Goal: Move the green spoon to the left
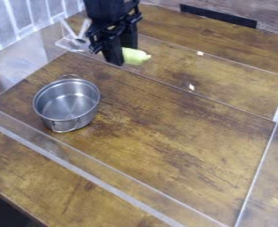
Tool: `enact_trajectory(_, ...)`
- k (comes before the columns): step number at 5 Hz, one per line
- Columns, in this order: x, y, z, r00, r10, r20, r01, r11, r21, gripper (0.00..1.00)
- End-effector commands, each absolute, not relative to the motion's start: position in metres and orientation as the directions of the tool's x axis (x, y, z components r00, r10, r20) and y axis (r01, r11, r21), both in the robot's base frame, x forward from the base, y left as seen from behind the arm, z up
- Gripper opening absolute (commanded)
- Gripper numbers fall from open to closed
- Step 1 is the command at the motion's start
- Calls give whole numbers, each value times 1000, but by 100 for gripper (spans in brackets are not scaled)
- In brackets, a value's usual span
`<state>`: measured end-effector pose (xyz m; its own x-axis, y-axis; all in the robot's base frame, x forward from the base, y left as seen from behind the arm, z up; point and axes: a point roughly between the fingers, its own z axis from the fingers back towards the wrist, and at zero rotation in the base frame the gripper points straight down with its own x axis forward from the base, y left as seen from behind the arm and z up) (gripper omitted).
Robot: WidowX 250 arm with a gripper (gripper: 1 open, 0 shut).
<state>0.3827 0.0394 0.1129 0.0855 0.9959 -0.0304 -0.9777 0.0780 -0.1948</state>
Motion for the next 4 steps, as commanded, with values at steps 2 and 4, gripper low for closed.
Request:
enact_trajectory(2, 381, 60, 133, 24, 1000, 7, -958, 25, -284, 0)
enact_trajectory(4, 390, 74, 113, -12, 1000, 29, -956, -3, -294, 0)
